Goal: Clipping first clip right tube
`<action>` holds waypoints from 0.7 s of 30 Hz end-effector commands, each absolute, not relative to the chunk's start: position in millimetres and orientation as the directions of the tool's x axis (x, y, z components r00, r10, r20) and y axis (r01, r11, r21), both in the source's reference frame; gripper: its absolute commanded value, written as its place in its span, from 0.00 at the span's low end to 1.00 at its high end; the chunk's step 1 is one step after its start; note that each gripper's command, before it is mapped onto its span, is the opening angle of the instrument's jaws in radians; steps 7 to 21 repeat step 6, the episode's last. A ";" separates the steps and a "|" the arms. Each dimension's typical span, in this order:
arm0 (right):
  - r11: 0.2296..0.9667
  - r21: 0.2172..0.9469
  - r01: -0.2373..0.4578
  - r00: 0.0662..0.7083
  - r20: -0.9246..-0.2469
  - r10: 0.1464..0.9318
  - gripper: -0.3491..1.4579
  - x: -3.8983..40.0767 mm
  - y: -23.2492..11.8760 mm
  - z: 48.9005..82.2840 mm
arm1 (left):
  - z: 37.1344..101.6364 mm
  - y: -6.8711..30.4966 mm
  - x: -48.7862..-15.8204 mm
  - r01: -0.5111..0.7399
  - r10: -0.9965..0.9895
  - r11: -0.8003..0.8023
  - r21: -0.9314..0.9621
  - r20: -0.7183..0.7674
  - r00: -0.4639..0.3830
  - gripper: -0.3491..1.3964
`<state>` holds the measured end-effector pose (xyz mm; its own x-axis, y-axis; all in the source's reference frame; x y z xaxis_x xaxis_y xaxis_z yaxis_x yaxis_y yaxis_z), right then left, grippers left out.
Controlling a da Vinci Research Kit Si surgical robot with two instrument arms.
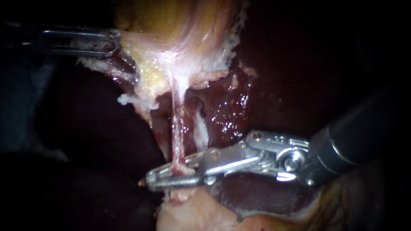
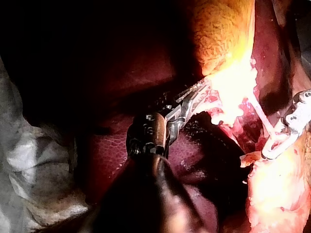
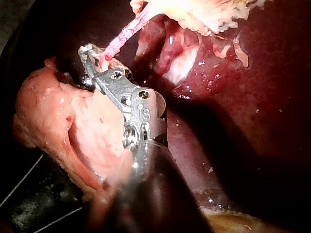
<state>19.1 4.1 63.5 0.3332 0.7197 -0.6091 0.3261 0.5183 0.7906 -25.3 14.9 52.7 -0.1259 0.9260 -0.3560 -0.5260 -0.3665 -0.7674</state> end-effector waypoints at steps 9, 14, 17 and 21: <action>0.513 0.795 0.323 0.335 -0.603 0.724 0.00 19.0 4.1 63.6 | 52.7 14.9 -25.3 -0.525 0.927 -0.365 -0.769 -0.355 -0.125 0.00; 0.513 0.795 0.323 0.335 -0.603 0.724 0.00 19.0 4.1 63.6 | 52.7 14.9 -25.3 -0.525 0.927 -0.365 -0.769 -0.355 -0.125 0.00; 0.513 0.795 0.323 0.335 -0.603 0.724 0.00 19.0 4.1 63.6 | 52.7 14.9 -25.3 -0.525 0.927 -0.365 -0.769 -0.355 -0.125 0.00; 0.513 0.795 0.323 0.335 -0.603 0.724 0.00 19.0 4.1 63.6 | 52.7 14.9 -25.3 -0.525 0.927 -0.365 -0.769 -0.355 -0.125 0.00</action>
